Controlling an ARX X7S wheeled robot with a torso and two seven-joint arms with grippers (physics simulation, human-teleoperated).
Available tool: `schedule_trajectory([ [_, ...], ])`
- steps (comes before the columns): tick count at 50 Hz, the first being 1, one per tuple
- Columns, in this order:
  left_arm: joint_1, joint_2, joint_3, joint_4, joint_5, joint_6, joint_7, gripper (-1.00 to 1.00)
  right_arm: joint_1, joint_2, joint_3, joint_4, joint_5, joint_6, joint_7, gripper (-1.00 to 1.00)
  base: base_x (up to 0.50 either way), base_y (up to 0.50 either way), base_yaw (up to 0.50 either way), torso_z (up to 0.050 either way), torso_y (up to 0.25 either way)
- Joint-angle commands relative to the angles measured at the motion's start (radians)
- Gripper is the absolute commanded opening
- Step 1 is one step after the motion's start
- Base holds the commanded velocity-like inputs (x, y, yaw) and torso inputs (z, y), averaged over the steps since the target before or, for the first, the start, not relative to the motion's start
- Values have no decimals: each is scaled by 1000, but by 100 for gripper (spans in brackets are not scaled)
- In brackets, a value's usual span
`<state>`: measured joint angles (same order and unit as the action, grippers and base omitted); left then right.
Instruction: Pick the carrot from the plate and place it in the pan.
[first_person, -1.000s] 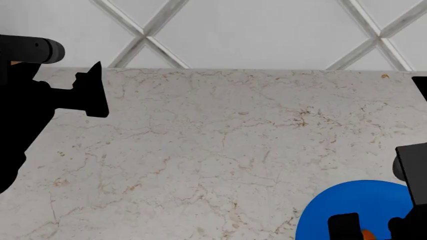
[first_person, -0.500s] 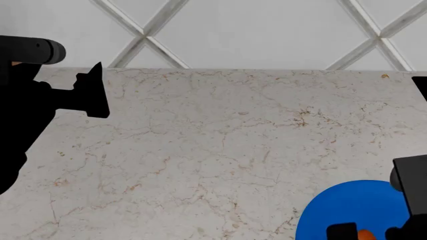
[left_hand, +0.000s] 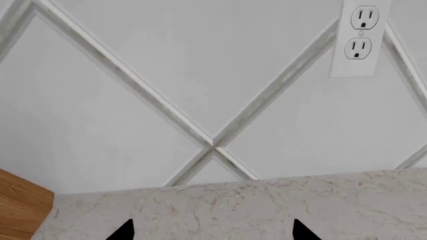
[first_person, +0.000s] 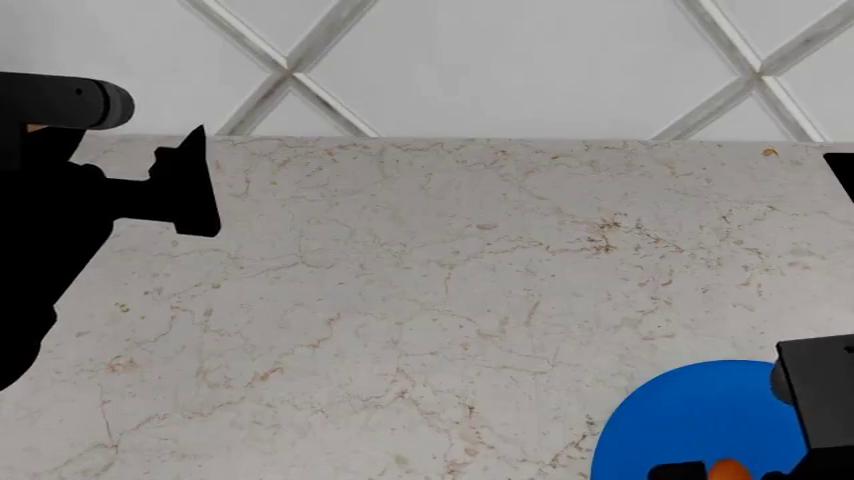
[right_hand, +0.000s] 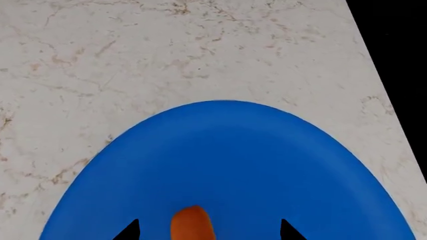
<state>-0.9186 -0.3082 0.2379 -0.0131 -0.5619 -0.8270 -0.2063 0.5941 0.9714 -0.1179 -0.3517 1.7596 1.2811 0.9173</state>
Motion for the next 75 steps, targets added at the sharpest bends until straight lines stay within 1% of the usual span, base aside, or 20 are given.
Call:
schedule_trajectory([
  [1,-1,-1,3,-4,-1,4,-2,100,-36,-10,3,10,-92,-16,-85,100,0,0,0,0,0],
  [2,1,-1,4,-3,-1,4,-3,100,-32,-8,3,7,-71,-15,-65,100,0,0,0,0,0],
  [13,1,1,8,-9,-2,9,-3,100,-38,-6,-3,5,-67,-22,-60,100,0,0,0,0,0],
  [37,4,-6,8,-11,-9,15,-5,100,-47,-8,-18,2,-80,-35,-73,100,0,0,0,0,0],
  [38,4,-6,9,-10,-9,14,-6,100,-48,-6,-18,3,-99,-36,-93,-100,0,0,0,0,0],
  [42,3,-5,12,-15,-8,18,-4,100,-40,-2,-19,-5,-79,-34,-74,-100,0,0,0,0,0],
  [57,2,-6,17,-8,-13,12,-10,100,-43,7,-21,-15,-78,-39,-85,-100,0,0,0,0,0],
  [62,1,-6,18,-7,-16,10,-12,100,22,16,-34,-9,-16,-21,-38,-100,0,0,0,0,0],
  [70,2,-8,18,-5,-18,12,-13,100,193,25,-89,0,143,2,97,-100,0,0,0,0,0],
  [75,0,-11,16,2,-23,7,-16,100,262,29,-115,4,196,6,140,-100,0,0,0,0,0],
])
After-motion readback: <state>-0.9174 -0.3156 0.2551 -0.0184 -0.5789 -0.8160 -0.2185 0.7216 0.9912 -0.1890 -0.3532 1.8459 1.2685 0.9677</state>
